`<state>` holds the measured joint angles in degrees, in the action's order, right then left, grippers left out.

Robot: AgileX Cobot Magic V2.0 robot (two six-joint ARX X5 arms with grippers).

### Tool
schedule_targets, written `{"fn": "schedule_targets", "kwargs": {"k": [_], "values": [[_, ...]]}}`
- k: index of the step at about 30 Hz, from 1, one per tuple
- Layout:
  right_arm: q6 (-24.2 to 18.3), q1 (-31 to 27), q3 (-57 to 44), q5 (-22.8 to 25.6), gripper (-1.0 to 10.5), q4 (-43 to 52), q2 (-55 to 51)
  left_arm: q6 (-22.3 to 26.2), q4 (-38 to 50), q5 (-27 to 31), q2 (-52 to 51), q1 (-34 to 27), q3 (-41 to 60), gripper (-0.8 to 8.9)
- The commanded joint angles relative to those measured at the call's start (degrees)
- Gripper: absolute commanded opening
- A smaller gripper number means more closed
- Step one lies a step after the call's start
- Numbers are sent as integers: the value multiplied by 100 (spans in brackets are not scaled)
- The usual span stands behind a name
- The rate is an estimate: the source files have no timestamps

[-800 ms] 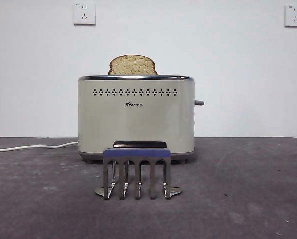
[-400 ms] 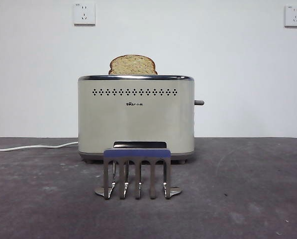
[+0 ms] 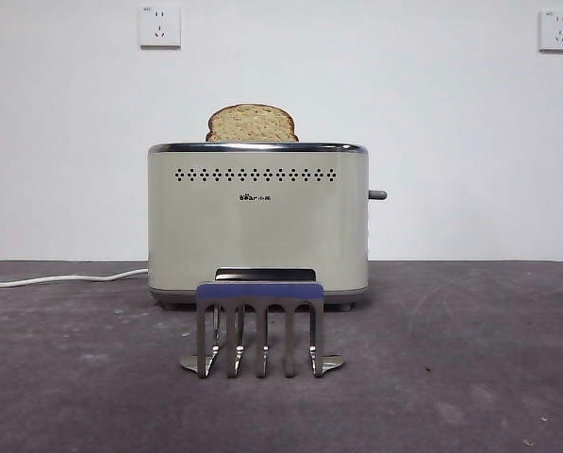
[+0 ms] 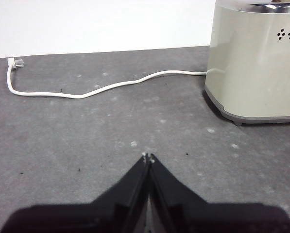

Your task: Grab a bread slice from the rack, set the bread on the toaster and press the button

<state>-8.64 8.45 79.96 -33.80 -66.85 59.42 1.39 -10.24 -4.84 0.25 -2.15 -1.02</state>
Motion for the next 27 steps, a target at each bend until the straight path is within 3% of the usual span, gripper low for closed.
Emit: {"fn": "schedule_targets", "kwargs": {"k": [1, 5, 10, 12, 20, 22, 27], "values": [[-197, -199, -46, 160, 1, 289, -476, -59, 13, 17, -13, -17, 81, -4], [17, -431, -409, 170, 1, 1239, -1220, -59, 15, 15, -13, -17, 81, -4], [42, -704, -1467, 813, 1, 2264, -2225, -59, 13, 20, -13, -17, 81, -4], [188, -754, -2090, 1019, 1, 2809, -2601, -59, 15, 20, -13, -17, 81, -4], [649, -807, -4859, 1040, 1, 5064, -4057, -59, 15, 20, -13, -17, 81, -4], [669, -807, -5364, 1082, 1, 5313, -4310, -59, 15, 20, -13, -17, 81, -4], [837, -804, -6365, 1895, 1, 5480, -4935, -59, 15, 20, -13, -17, 81, -4]]}}
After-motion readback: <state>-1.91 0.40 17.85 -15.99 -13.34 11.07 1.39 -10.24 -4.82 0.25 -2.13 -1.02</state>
